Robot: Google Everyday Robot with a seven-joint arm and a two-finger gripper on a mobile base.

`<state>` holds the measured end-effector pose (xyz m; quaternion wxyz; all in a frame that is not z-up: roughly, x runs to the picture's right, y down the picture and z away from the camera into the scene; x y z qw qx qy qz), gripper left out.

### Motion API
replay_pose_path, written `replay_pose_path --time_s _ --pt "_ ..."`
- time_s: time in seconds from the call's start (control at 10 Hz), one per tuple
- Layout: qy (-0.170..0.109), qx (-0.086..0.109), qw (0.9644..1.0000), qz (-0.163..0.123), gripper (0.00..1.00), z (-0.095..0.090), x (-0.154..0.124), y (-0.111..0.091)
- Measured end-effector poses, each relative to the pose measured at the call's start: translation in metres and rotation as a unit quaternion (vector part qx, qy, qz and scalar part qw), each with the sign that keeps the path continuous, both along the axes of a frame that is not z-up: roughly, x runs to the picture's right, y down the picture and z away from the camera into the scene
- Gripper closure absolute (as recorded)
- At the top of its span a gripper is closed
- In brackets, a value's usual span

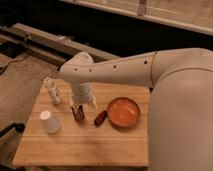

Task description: Place the ceramic cup over the eraser

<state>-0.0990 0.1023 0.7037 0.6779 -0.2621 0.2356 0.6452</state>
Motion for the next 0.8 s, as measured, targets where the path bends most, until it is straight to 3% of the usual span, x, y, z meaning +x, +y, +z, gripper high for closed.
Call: replay_pose_path --time_s 0.5,0.8 --pt "-0.013 0.006 0.9998 -0.01 0.35 -0.001 -0.012 -0.009" --pt "-0.055 0.022 0.9977 -0.033 0.35 -0.015 -0.068 -0.023"
